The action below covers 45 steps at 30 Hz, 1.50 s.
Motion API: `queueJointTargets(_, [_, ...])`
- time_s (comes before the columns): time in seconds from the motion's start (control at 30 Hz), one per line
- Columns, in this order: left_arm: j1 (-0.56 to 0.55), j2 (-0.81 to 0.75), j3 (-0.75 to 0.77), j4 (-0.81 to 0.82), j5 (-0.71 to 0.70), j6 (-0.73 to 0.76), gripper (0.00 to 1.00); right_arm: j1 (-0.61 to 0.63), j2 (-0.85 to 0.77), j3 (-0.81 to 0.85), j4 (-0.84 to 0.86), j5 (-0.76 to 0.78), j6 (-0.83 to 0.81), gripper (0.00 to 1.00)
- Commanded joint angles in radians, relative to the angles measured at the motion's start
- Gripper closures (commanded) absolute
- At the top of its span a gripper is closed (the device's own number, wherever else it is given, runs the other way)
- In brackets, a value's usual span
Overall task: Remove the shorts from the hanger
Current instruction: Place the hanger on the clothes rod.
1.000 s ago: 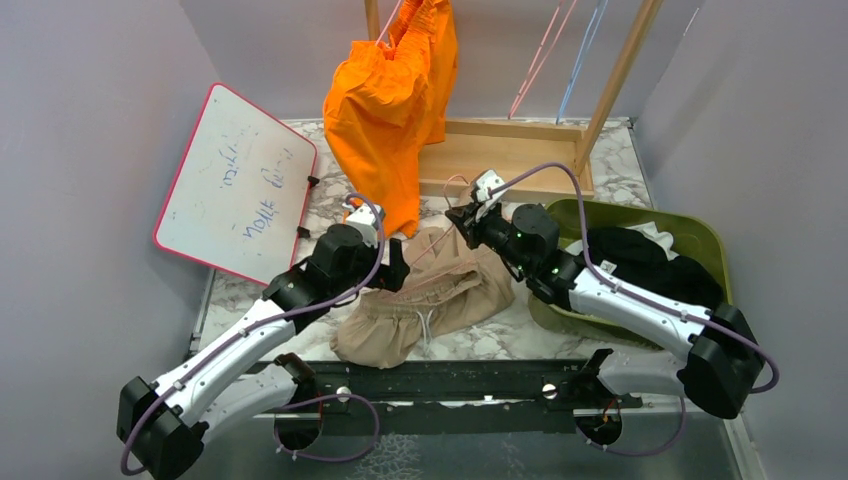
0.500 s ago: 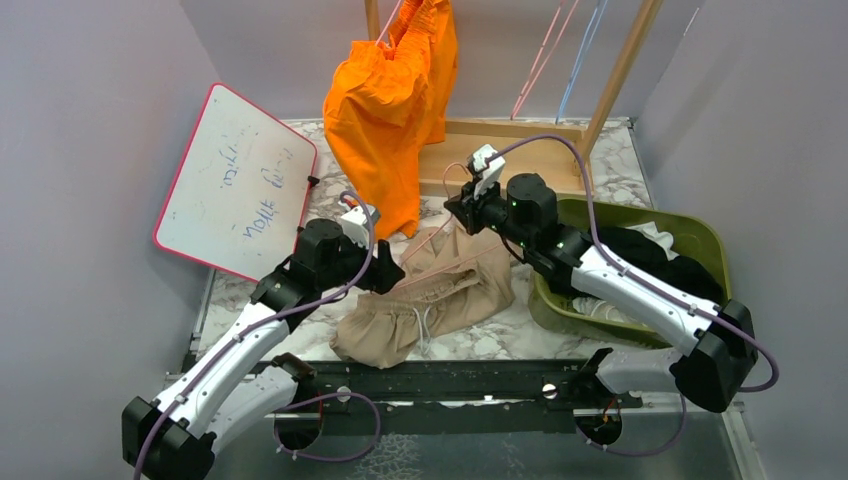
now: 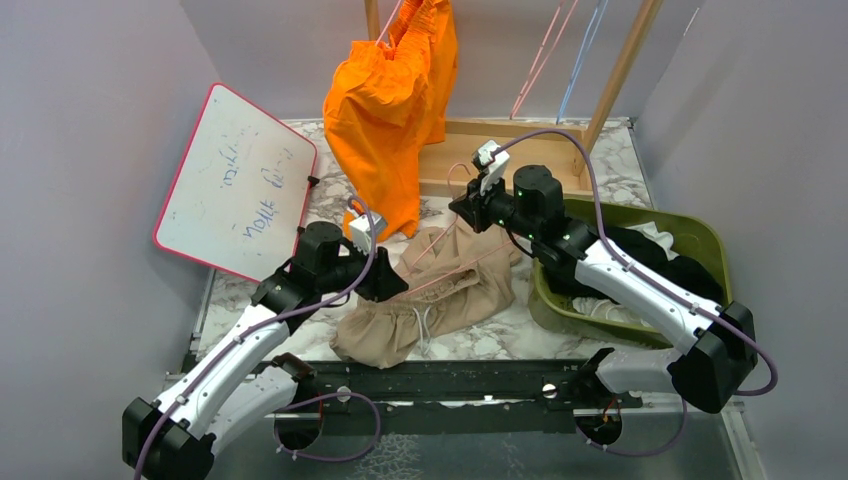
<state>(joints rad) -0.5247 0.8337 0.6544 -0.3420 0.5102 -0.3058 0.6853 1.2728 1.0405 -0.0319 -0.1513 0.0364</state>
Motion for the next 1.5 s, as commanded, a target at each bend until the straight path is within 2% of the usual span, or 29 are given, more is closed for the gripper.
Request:
queueJointTargets(0.0, [0.005, -0.042, -0.023, -0.044, 0.066, -0.039, 0.58, 0.000, -0.012, -0.001, 0.013, -0.032, 0.016, 0.99])
queueJointTargets(0.2, [0.004, -0.088, -0.030, -0.113, 0.078, -0.059, 0.57, -0.001, 0.015, 0.027, 0.002, -0.080, 0.003, 0.99])
queueJointTargets(0.37, [0.003, -0.086, -0.018, -0.155, 0.059, -0.067, 0.76, -0.002, 0.010, 0.026, 0.012, -0.099, 0.003, 0.99])
queueJointTargets(0.63, [0.003, -0.098, 0.011, -0.259, 0.047, -0.037, 0.73, -0.001, 0.005, 0.029, 0.012, -0.089, 0.009, 0.99])
queueJointTargets(0.7, [0.003, -0.109, 0.010, -0.273, 0.028, -0.039, 0.78, -0.002, 0.006, 0.029, 0.013, -0.090, 0.013, 0.99])
queueJointTargets(0.87, [0.003, -0.129, 0.015, -0.274, -0.020, -0.045, 0.98, -0.001, 0.005, 0.029, 0.018, -0.101, 0.024, 0.99])
queueJointTargets(1.0, [0.003, -0.146, 0.024, -0.273, -0.061, -0.042, 1.00, -0.001, 0.003, 0.025, 0.015, -0.113, 0.030, 0.98])
queueJointTargets(1.13, [0.003, -0.170, 0.036, -0.267, -0.076, -0.029, 1.00, -0.002, -0.003, 0.017, 0.011, -0.131, 0.053, 0.86])
queueJointTargets(1.37, [0.003, -0.208, 0.066, -0.247, -0.093, -0.036, 1.00, -0.002, -0.030, -0.013, 0.050, -0.150, 0.131, 0.59])
queueJointTargets(1.47, [0.003, -0.213, 0.073, -0.243, -0.096, -0.036, 1.00, -0.001, -0.050, -0.013, 0.053, -0.119, 0.155, 0.57])
